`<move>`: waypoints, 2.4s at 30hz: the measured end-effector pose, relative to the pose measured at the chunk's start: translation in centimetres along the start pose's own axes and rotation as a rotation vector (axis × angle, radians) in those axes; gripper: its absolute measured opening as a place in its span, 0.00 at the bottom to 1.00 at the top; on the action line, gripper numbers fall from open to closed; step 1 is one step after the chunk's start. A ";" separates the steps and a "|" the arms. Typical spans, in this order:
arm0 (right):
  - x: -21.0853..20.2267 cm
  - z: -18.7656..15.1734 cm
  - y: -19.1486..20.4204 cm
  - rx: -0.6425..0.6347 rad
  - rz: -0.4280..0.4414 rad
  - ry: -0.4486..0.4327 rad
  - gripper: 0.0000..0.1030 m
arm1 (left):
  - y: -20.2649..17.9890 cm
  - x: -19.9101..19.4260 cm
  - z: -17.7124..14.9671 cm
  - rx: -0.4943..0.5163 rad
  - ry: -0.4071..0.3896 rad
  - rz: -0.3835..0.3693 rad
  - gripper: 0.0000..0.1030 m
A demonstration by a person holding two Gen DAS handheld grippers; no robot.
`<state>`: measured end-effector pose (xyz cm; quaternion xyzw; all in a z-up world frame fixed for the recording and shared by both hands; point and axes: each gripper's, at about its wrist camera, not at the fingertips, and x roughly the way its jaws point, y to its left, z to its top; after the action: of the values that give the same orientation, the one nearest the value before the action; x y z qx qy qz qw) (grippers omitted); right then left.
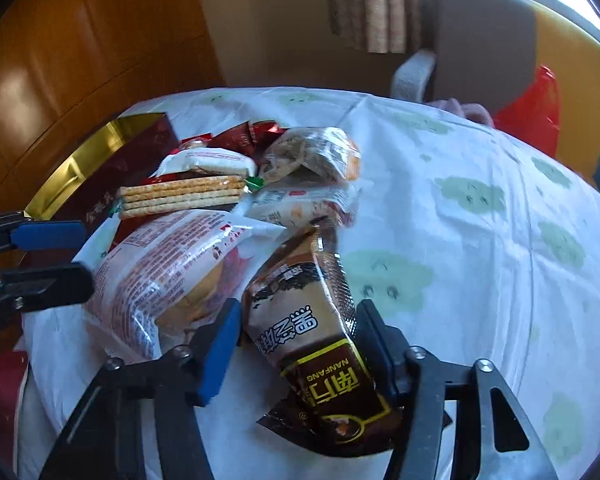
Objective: Organize snacks
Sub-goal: 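Grasp the brown NANFANG packet with the right gripper while the left gripper reaches the clear bread bag, then close the left gripper on the clear bread bag and lift it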
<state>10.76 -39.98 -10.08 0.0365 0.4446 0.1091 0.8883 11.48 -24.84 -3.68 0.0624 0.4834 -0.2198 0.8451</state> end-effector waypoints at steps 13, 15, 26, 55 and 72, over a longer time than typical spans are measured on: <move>-2.5 -4.2 -0.3 0.219 -0.196 -0.139 0.51 | -3.0 1.8 0.7 0.187 -0.116 0.124 0.64; -2.5 -4.3 -0.4 0.227 -0.188 -0.142 0.51 | -3.1 2.1 0.7 0.184 -0.121 0.129 0.65; -2.7 -4.5 -0.6 0.246 -0.162 -0.158 0.52 | -4.8 4.2 -0.1 0.274 -0.127 0.217 0.76; -2.7 -4.5 -0.6 0.243 -0.166 -0.159 0.52 | -4.4 2.7 -2.1 0.291 -0.216 0.204 0.53; -2.7 -4.5 -0.6 0.243 -0.162 -0.167 0.52 | -1.8 4.1 -2.9 0.225 -0.143 0.062 0.69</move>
<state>5.67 -41.37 -10.78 0.1166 0.3805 -0.0211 0.9172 10.19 -26.83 -8.50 0.1558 0.3920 -0.2500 0.8715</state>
